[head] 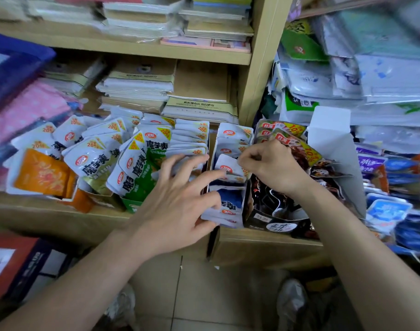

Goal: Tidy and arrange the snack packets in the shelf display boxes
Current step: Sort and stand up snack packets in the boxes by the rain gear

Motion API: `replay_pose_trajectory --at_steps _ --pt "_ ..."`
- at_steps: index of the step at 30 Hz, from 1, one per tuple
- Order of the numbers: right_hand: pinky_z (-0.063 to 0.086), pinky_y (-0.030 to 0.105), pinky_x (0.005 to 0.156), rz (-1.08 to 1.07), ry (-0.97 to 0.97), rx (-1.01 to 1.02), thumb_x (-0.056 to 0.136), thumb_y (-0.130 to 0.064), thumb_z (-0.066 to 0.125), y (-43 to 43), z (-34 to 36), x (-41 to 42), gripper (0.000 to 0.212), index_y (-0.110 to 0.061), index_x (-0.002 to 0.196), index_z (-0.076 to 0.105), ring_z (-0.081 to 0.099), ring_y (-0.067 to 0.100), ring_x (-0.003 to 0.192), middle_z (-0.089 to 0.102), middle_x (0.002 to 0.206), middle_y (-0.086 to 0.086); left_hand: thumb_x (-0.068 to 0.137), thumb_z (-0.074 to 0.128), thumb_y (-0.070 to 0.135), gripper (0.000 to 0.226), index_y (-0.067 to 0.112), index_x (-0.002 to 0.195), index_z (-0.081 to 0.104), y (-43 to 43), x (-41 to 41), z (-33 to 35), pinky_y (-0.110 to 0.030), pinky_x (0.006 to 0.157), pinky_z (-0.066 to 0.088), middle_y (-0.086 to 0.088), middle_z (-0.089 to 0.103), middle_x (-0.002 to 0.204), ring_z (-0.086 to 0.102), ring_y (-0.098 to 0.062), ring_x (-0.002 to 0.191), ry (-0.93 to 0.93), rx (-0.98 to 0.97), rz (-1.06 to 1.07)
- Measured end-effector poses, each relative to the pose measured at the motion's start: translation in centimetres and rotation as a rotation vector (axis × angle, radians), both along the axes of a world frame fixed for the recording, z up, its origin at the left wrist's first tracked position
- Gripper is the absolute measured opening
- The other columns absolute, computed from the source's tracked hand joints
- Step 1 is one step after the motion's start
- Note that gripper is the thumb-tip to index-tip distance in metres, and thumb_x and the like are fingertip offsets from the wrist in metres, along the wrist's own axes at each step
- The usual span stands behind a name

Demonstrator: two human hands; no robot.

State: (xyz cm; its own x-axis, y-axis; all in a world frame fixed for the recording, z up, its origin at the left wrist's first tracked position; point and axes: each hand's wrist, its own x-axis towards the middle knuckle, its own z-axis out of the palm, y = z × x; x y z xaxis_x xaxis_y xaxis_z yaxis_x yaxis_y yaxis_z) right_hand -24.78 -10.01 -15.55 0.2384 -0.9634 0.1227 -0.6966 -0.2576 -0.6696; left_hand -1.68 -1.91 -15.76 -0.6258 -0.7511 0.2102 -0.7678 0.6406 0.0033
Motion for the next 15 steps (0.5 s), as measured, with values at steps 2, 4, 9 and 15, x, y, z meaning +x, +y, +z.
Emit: replay_pose_trajectory --at_steps 2,4,9,15 --pt "0.046 0.06 0.092 -0.014 0.002 -0.048 0.093 -0.03 0.063 0.0 -0.3 0.0 0.02 -0.021 0.078 0.073 0.066 0.022 0.084 0.072 0.078 -0.003 0.084 0.055 0.05 0.021 0.036 0.091 0.07 -0.1 0.1 0.0 -0.055 0.117 0.018 0.017 0.06 0.132 0.035 -0.025 0.143 0.01 -0.008 -0.009" --pt "0.047 0.062 0.088 -0.035 -0.034 -0.111 0.093 -0.033 0.059 -0.1 -0.6 0.0 0.021 -0.021 0.079 0.07 0.066 0.023 0.083 0.071 0.08 -0.004 0.084 0.057 0.049 0.019 0.036 0.091 0.07 0.0 0.3 -0.1 -0.054 0.117 0.017 0.022 0.065 0.116 0.037 -0.022 0.14 0.027 -0.02 -0.019" --pt "0.049 0.061 0.083 -0.02 -0.081 -0.202 0.094 -0.029 0.057 -0.2 -1.0 -0.2 0.015 -0.027 0.084 0.068 0.065 0.019 0.077 0.068 0.079 -0.01 0.085 0.061 0.046 0.017 0.035 0.093 0.073 -0.1 0.6 -0.6 -0.054 0.116 0.02 0.021 0.068 0.113 0.041 -0.021 0.138 0.078 -0.067 -0.065" --pt "0.039 0.047 0.107 0.187 -0.034 -0.106 0.088 -0.063 0.056 3.0 1.1 0.3 0.056 -0.032 0.134 0.061 0.051 0.004 0.124 0.063 0.127 -0.018 0.085 0.075 0.047 0.043 0.02 0.119 0.072 -0.3 1.0 -0.7 -0.049 0.099 0.043 0.0 0.063 0.134 0.054 -0.029 0.129 0.292 -0.293 0.07"
